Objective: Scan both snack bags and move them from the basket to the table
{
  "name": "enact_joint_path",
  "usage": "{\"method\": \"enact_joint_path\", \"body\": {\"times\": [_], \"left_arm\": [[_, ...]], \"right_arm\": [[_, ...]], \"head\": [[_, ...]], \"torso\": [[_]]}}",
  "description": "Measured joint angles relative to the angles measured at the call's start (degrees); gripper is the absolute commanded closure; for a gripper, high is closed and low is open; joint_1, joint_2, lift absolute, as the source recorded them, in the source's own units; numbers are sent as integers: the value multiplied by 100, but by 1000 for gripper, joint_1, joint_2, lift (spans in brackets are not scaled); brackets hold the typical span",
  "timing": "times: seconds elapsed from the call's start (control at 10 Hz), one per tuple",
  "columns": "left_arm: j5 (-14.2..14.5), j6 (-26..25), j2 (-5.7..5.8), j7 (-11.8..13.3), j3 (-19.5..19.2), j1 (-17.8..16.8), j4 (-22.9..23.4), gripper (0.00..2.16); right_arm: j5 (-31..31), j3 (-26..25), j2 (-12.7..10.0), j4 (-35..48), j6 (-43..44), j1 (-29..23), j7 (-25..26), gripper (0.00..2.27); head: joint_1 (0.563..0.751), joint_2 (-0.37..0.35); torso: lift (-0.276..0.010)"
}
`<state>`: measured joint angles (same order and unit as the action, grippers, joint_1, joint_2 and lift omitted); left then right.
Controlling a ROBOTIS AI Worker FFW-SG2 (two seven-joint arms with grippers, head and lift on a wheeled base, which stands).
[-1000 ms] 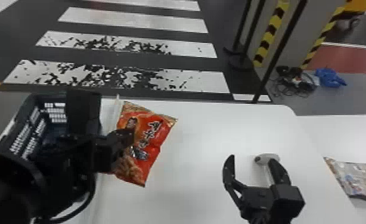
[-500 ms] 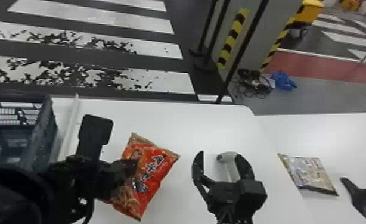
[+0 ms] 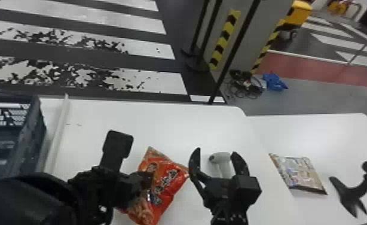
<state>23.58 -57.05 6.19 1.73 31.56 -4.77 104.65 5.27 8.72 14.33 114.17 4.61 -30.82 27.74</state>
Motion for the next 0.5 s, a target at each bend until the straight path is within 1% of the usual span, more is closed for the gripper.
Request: {"method": "enact_joint_path", "body": {"times": [0.2,0.3,0.4,0.5], "left_arm": [[-185,236,-184,3,308,-240,-486,1767],[-321,344,-260,-27,378,-300,-672,1079],[-517,585,-311,-14,400,-314,-816,-2],[-724,819,-323,-12,404,-318,-909,-2]], "right_arm": [[1,-13,0,-31,52,4,2,60],[1,-29,0,-32,67,0,-2,60],[1,-41,0,-31,80,-3,-5,60],[1,-45,0,-29,98,-9,-6,60]], "head": [[695,-350],[695,-350],[695,-350],[695,-350]], "torso": [[-98],[-98],[-98],[-98]]}}
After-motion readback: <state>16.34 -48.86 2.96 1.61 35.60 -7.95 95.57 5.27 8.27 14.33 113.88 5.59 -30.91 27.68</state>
